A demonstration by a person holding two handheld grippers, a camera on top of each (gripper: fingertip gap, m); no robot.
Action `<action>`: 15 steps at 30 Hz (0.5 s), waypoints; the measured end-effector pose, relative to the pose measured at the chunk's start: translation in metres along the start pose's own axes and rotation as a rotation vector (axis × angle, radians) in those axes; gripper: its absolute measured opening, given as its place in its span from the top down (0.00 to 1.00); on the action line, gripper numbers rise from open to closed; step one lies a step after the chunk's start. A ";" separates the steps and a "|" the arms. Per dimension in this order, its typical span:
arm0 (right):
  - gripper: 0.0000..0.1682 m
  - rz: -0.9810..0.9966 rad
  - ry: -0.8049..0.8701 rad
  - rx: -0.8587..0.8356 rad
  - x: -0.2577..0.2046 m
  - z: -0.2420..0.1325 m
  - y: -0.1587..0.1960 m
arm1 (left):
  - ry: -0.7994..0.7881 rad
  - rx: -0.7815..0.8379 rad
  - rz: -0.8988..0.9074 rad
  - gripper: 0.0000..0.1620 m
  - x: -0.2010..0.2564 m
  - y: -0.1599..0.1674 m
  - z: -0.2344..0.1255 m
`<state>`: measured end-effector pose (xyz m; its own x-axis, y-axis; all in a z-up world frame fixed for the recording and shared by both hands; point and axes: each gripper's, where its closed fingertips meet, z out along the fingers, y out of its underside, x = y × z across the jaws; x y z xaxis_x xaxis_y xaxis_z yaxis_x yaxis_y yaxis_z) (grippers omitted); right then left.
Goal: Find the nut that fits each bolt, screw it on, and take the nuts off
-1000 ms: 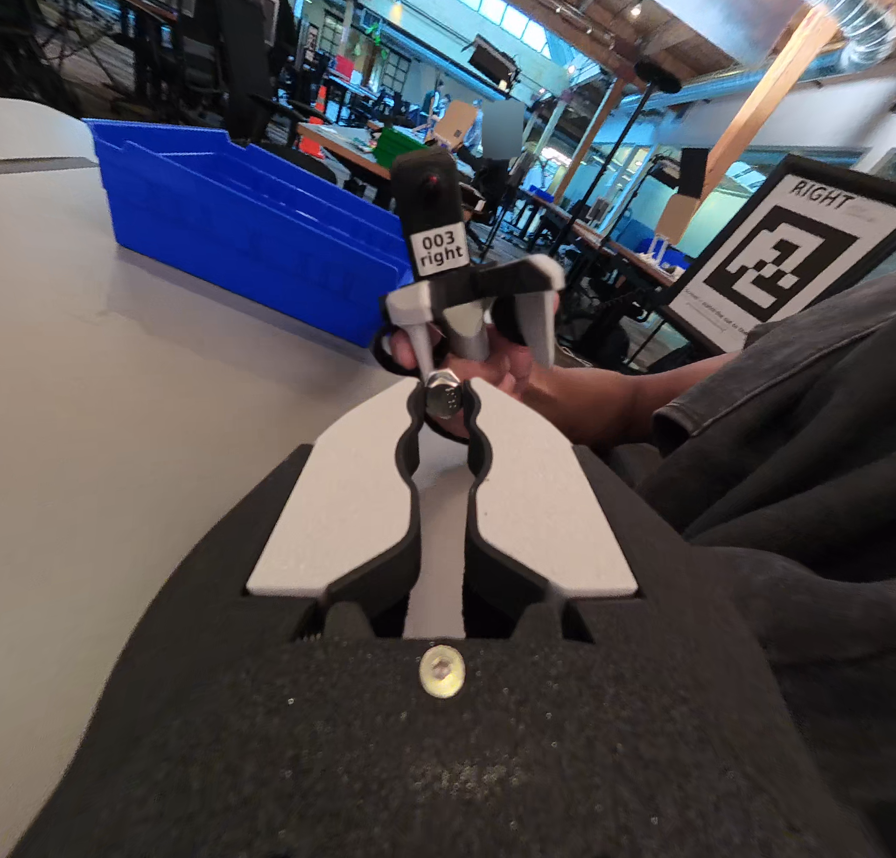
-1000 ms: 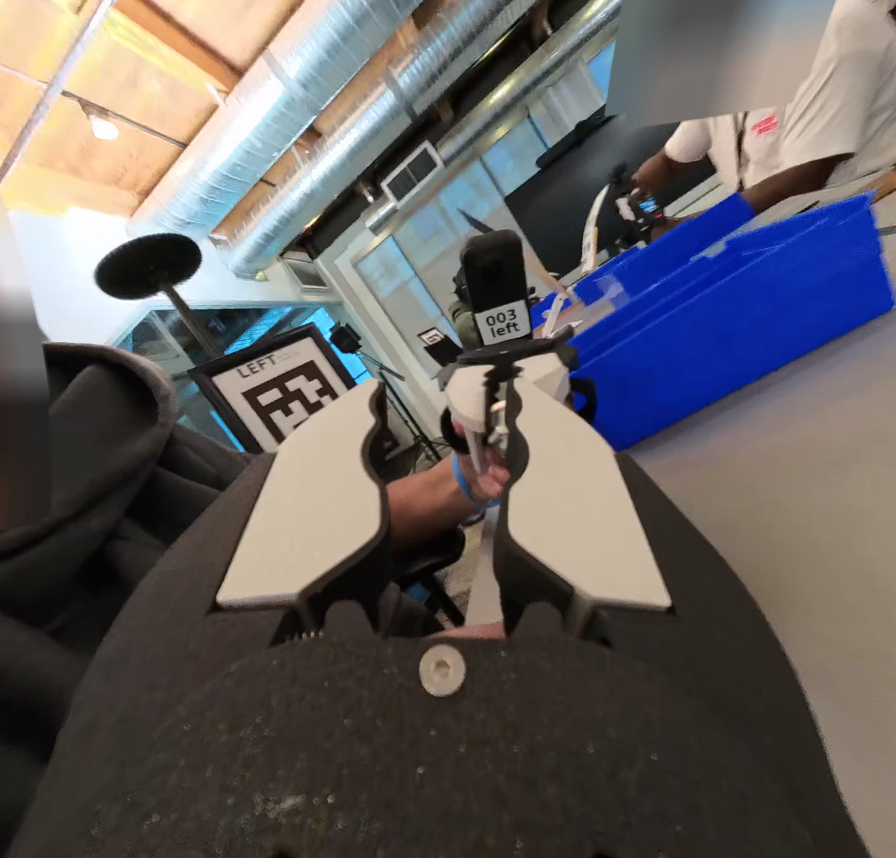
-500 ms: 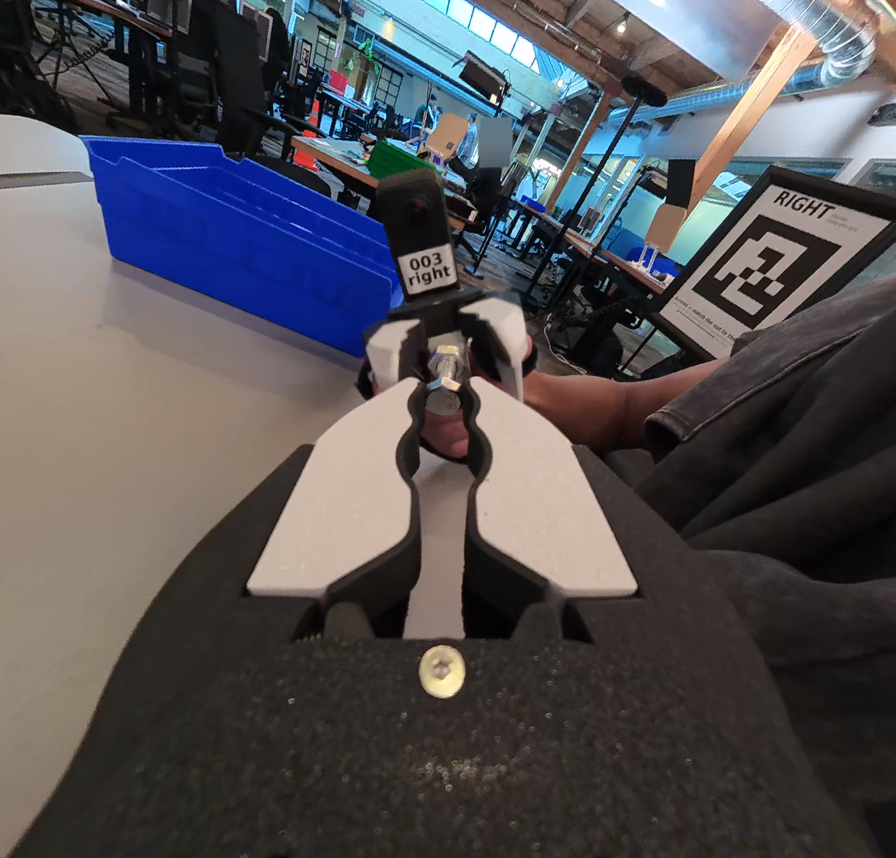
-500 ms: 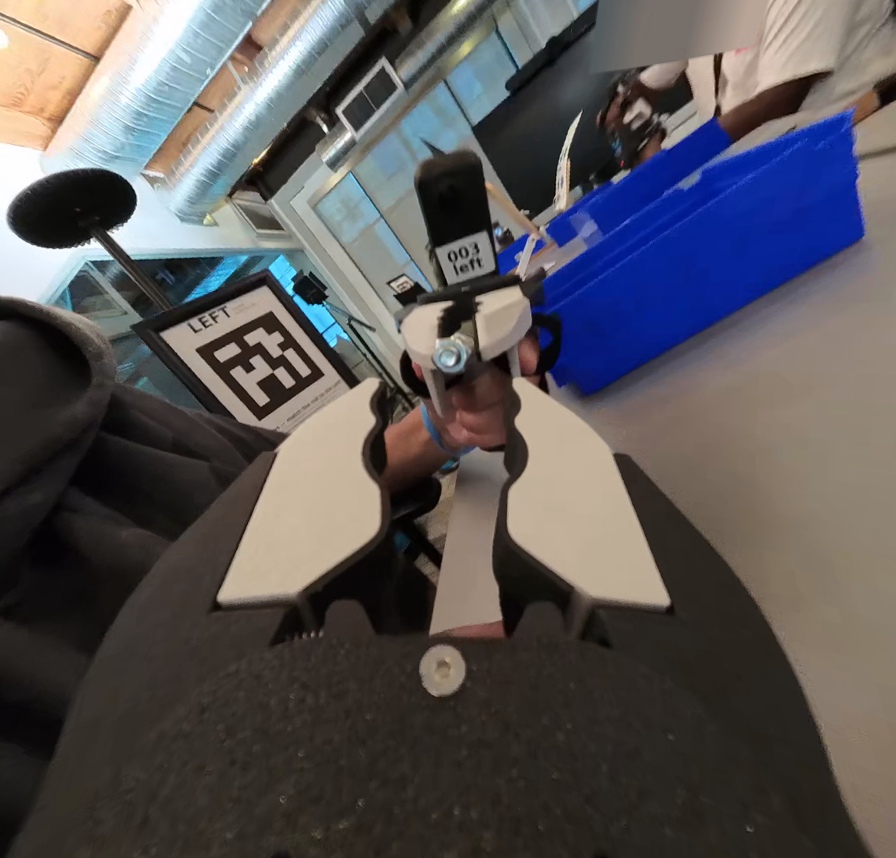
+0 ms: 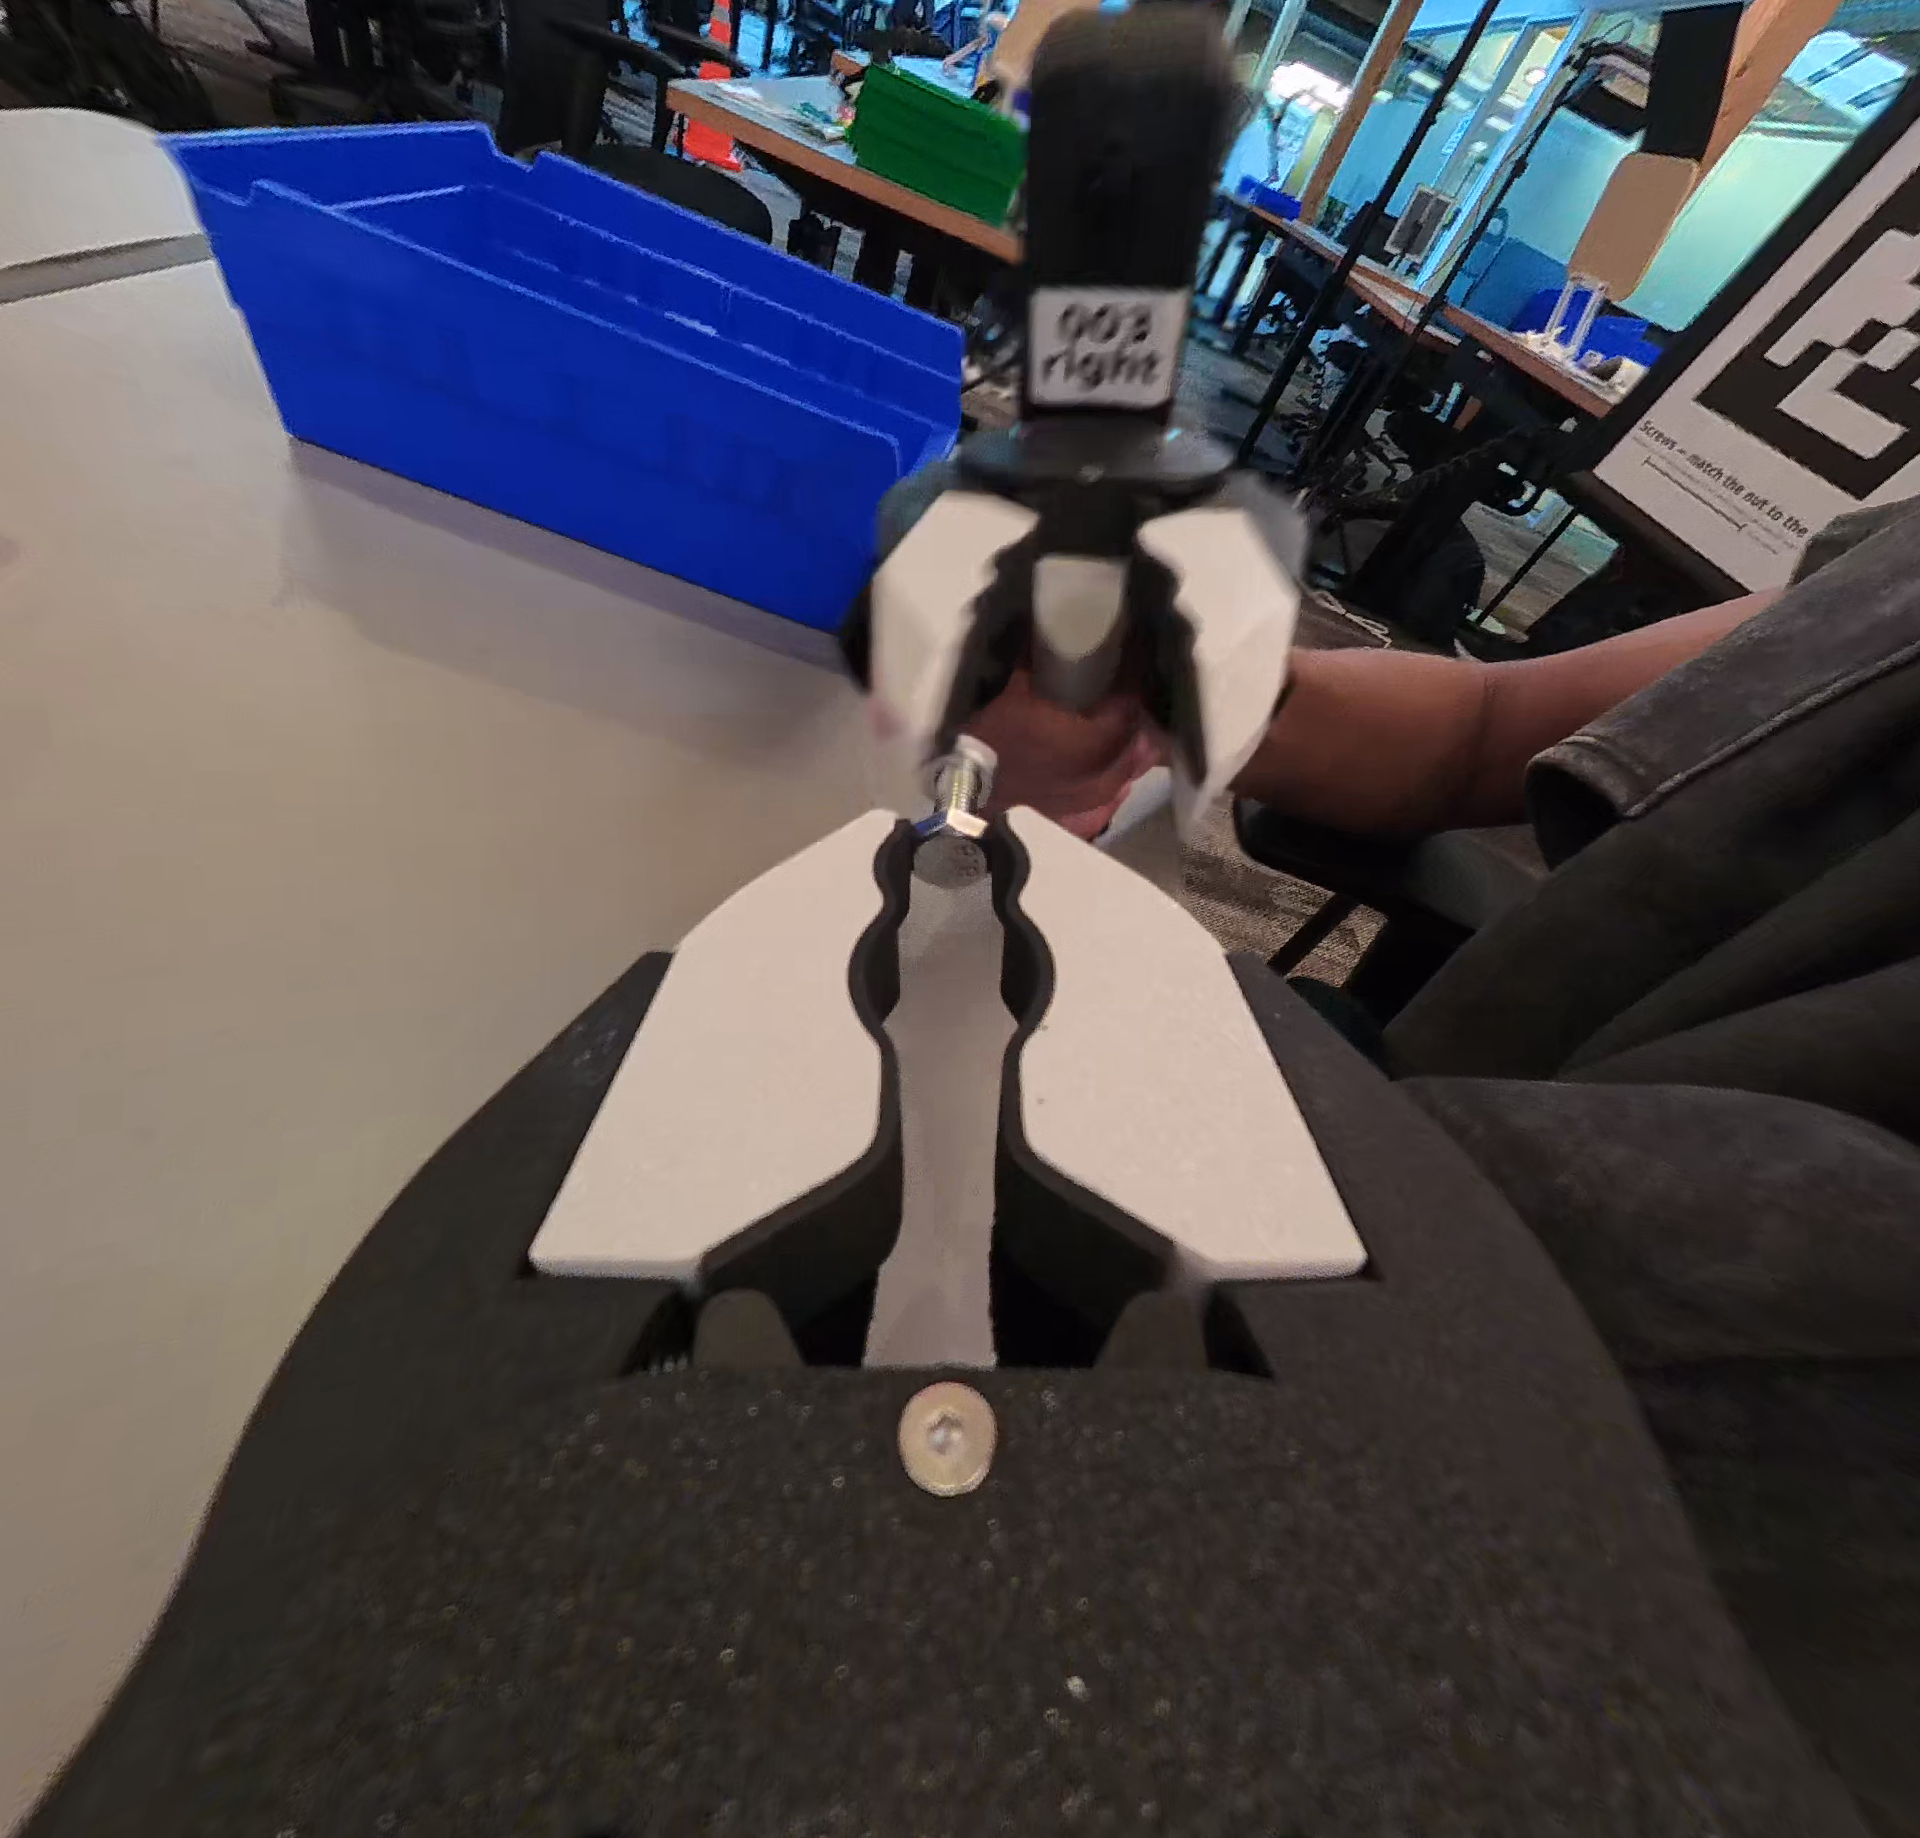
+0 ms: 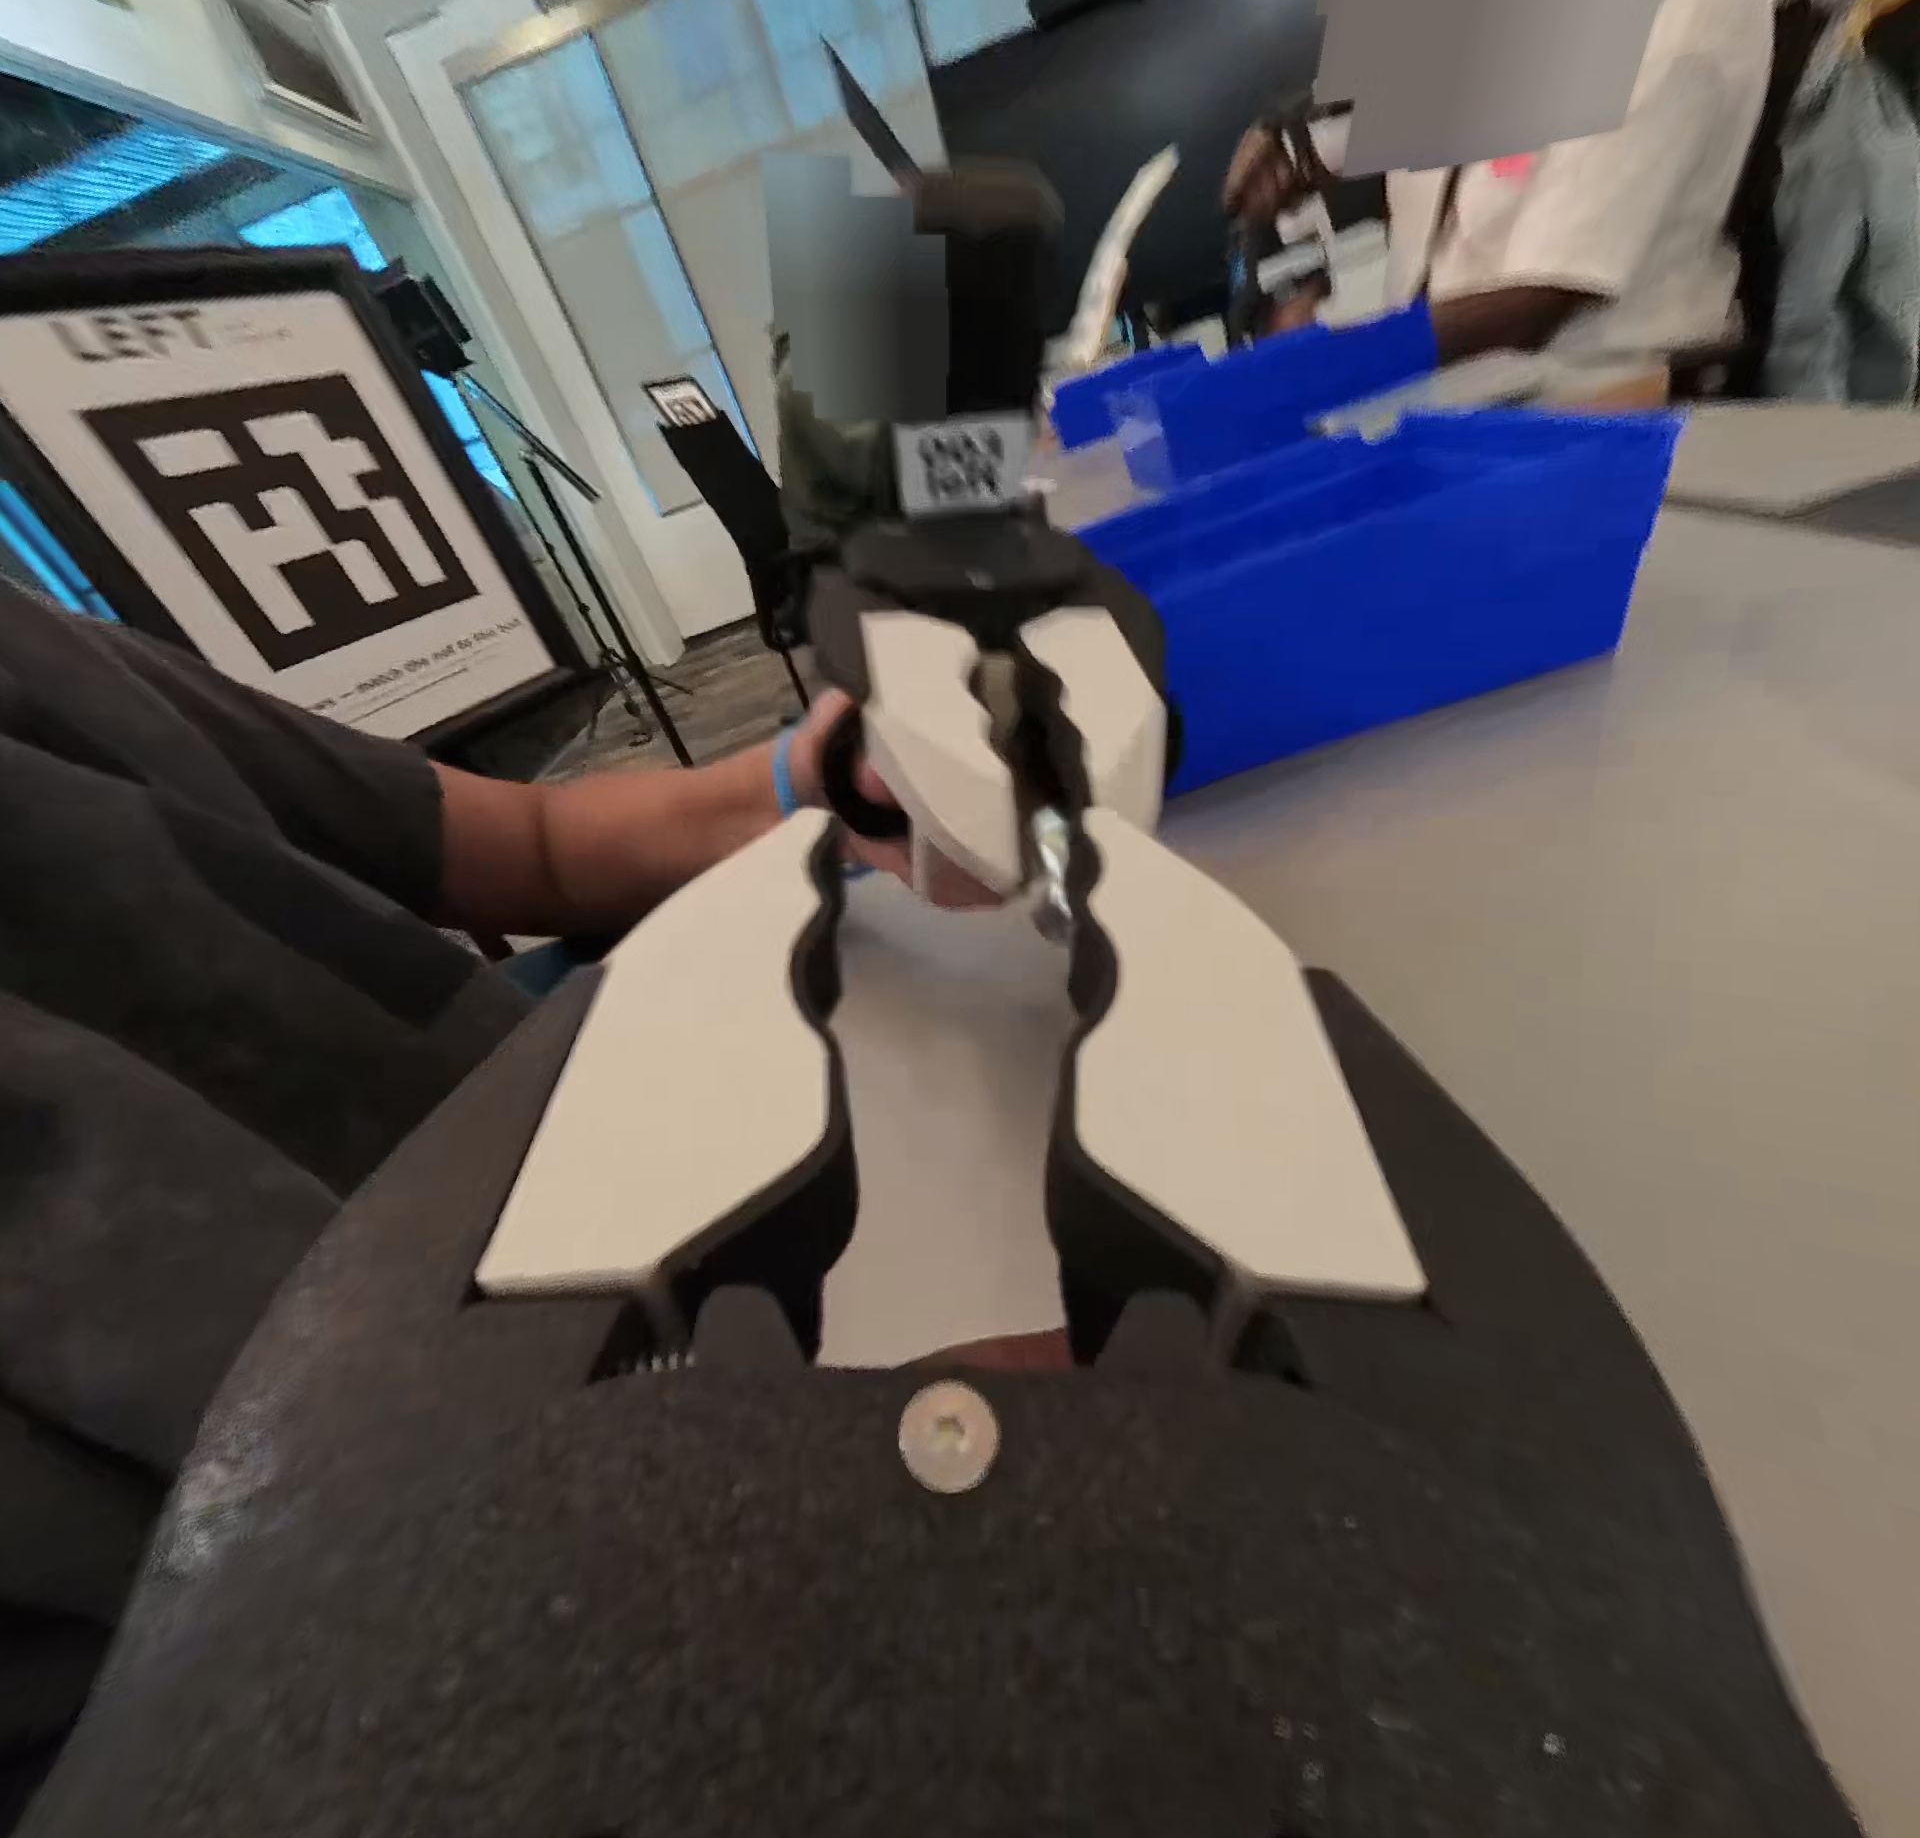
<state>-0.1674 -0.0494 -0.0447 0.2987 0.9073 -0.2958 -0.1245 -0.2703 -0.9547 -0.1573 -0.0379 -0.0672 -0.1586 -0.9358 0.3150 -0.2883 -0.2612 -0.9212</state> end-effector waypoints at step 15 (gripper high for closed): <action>0.78 -0.069 0.060 0.001 0.005 -0.006 -0.009 | 0.014 0.031 -0.020 0.91 -0.002 -0.002 -0.004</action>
<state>-0.1591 -0.0440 -0.0382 0.3628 0.9029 -0.2305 -0.1029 -0.2070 -0.9729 -0.1603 -0.0344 -0.0645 -0.1664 -0.9268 0.3366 -0.2620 -0.2876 -0.9212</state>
